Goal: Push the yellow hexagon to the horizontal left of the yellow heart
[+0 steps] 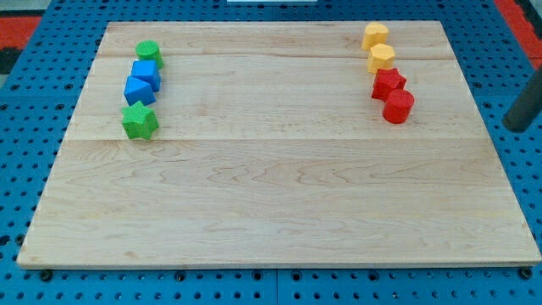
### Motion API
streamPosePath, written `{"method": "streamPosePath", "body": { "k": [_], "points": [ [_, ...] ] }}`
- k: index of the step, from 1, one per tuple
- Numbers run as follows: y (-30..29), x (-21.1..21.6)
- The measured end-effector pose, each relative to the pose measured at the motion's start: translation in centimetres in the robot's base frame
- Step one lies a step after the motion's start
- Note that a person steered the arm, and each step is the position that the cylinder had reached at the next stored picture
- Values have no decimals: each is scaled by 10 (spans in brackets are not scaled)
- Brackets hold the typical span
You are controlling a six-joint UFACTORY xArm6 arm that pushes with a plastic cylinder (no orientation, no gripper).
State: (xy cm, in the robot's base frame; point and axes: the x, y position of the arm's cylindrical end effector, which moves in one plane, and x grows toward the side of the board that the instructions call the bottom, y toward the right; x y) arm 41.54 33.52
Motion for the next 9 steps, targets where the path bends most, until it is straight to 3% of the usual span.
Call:
{"method": "streamPosePath", "body": {
  "k": [2,3,4,6,9],
  "points": [
    [-52,-93],
    [-129,-122],
    [-166,-135],
    [-176,-107],
    [-220,-110]
  ]
}}
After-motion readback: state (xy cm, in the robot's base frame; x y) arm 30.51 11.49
